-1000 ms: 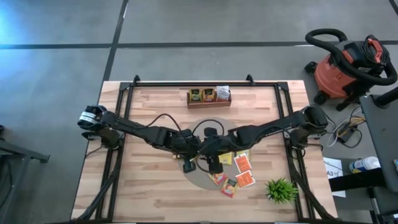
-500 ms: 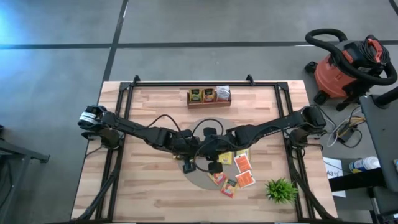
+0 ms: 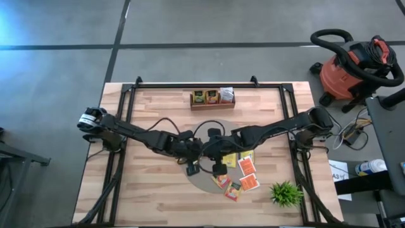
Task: Pick & Place Tea
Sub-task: Put the orange tea bag into the middle compartment of the wooden organizer
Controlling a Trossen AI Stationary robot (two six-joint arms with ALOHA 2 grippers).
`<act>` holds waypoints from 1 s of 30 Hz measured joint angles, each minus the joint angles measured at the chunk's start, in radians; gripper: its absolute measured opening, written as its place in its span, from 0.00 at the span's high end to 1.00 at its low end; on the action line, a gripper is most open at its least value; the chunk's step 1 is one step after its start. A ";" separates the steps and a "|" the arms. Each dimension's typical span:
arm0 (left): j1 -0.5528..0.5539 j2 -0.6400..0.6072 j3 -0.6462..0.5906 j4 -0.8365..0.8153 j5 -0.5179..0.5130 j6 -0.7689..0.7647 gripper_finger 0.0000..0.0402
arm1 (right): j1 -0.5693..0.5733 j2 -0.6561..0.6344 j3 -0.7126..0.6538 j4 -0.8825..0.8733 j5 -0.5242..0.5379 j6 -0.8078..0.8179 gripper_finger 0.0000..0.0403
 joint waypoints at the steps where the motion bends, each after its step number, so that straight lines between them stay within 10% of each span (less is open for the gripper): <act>1: -0.009 -0.013 -0.001 0.006 -0.042 -0.005 0.97 | 0.000 -0.004 -0.001 -0.011 -0.003 0.002 0.98; 30: -0.036 -0.126 0.001 -0.073 -0.284 -0.101 0.82 | -0.088 -0.115 -0.011 -0.129 0.079 -0.035 0.98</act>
